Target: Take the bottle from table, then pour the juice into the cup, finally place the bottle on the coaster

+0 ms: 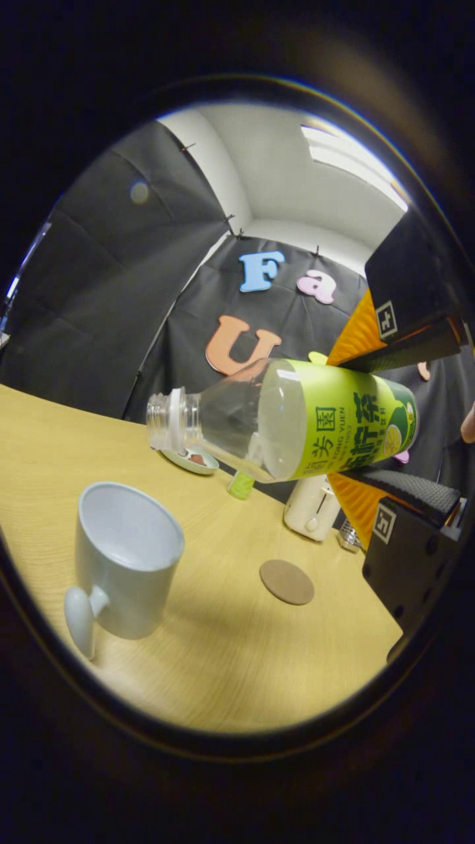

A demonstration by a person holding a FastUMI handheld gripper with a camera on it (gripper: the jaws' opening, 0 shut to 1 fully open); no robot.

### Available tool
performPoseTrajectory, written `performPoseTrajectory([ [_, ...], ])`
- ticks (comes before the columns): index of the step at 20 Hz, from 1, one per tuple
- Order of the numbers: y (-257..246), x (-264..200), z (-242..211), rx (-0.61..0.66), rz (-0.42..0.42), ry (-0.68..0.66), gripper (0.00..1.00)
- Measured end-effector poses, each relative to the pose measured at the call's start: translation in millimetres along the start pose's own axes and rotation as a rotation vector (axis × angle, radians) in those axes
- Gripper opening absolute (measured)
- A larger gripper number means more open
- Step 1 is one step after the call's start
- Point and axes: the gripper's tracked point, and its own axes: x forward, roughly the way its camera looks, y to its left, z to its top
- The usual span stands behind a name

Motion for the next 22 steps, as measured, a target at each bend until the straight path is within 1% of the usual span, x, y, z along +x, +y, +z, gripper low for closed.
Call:
performPoseTrajectory([
  [2,3.3,0.4,1.2,0.033,0.013,0.005,0.76],
  [5,14.9,-4.8,-0.4,0.122,0.062,0.020,0.76],
  [9,19.9,-3.6,-10.9,0.226,0.092,0.038,0.76],
  [12,30.4,1.0,-25.4,0.385,0.146,0.060,0.76],
  [15,16.1,3.9,-41.3,0.563,0.156,0.085,0.76],
  [18,11.9,3.7,-55.6,0.757,0.186,0.096,0.76],
  [22,-3.3,3.7,-80.4,0.999,0.174,0.115,0.76],
])
